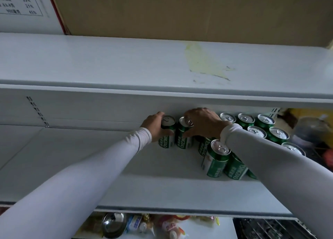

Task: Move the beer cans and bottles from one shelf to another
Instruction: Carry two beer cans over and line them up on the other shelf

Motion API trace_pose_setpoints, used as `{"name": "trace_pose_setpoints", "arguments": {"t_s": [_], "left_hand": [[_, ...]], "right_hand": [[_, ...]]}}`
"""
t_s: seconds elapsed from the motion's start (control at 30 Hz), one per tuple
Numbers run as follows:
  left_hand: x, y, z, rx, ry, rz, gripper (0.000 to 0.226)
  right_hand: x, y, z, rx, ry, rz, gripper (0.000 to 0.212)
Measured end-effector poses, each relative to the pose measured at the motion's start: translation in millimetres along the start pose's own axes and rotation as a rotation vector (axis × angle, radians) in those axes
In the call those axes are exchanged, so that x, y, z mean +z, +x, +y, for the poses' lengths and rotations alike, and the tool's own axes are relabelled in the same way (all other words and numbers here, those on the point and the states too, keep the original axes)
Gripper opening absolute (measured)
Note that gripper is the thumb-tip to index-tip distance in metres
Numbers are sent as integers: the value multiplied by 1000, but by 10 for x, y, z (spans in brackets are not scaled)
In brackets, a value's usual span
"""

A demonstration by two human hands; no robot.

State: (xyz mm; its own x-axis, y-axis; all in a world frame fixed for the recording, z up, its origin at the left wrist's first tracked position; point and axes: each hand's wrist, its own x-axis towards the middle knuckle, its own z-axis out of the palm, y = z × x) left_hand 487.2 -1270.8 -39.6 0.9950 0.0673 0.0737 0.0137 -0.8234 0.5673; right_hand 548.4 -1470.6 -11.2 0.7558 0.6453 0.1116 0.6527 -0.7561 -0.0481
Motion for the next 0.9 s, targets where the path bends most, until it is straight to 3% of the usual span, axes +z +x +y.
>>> {"name": "trace_pose_setpoints", "arguments": {"t_s": [0.27, 0.7, 0.9], "left_hand": [[58, 151, 27, 0, -7, 36, 63], [122, 223, 74, -38, -38, 70, 62], [26, 83, 90, -18, 31, 42, 71]], "right_hand": [[77, 70, 157, 128, 112, 20, 65], [90, 20, 92, 167, 170, -26, 76], [-57, -164, 27, 150, 192, -17, 68]]}}
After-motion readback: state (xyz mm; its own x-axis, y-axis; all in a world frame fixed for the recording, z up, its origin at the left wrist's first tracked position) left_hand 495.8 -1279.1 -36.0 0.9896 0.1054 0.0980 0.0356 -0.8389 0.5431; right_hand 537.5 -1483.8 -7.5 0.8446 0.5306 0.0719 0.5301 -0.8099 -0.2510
